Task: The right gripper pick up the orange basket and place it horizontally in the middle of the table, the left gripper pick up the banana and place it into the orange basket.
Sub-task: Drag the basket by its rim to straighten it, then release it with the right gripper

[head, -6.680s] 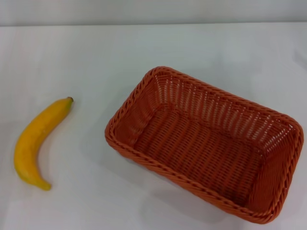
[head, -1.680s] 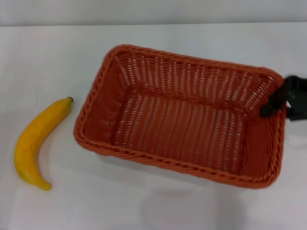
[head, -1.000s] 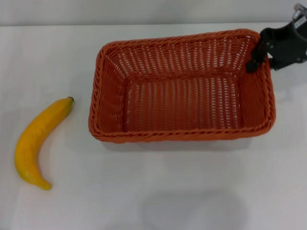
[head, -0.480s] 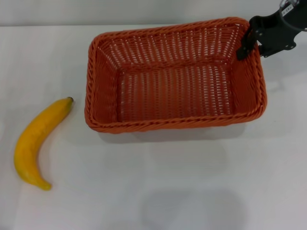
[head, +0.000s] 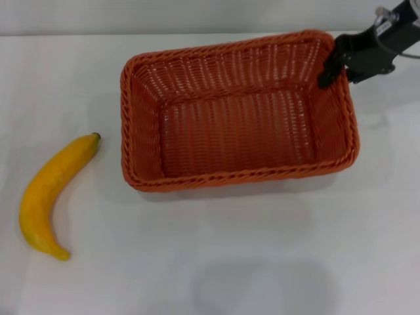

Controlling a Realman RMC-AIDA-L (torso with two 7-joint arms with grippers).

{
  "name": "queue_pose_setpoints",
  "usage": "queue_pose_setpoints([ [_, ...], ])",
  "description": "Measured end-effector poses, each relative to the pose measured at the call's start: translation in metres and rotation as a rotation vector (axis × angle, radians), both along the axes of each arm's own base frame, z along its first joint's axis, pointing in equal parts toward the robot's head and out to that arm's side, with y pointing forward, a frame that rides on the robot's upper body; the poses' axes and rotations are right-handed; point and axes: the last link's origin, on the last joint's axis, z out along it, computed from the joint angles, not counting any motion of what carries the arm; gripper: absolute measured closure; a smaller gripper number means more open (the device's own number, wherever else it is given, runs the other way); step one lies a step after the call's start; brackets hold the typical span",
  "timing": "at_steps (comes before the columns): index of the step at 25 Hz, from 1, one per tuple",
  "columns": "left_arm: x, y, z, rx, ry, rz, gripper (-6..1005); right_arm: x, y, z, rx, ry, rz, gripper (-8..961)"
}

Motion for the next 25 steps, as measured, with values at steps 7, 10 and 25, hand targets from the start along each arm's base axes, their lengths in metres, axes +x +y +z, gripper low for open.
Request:
queue_pose_setpoints([
  [7, 0.002, 0.003, -0.001, -0.002, 0.009, 0.0, 177, 0.013, -0.004, -0.003, -0.002, 0.027, -0.02, 770],
  [10, 0.002, 0.005, -0.002, -0.005, 0.008, 0.003, 178, 0.013, -0.005, -0.003, -0.01, 0.038, 0.007, 749],
  [25, 0.002, 0.006, -0.003, -0.009, 0.004, 0.008, 180, 0.024, -0.002, 0.009, 0.028, -0.003, 0.007, 352],
])
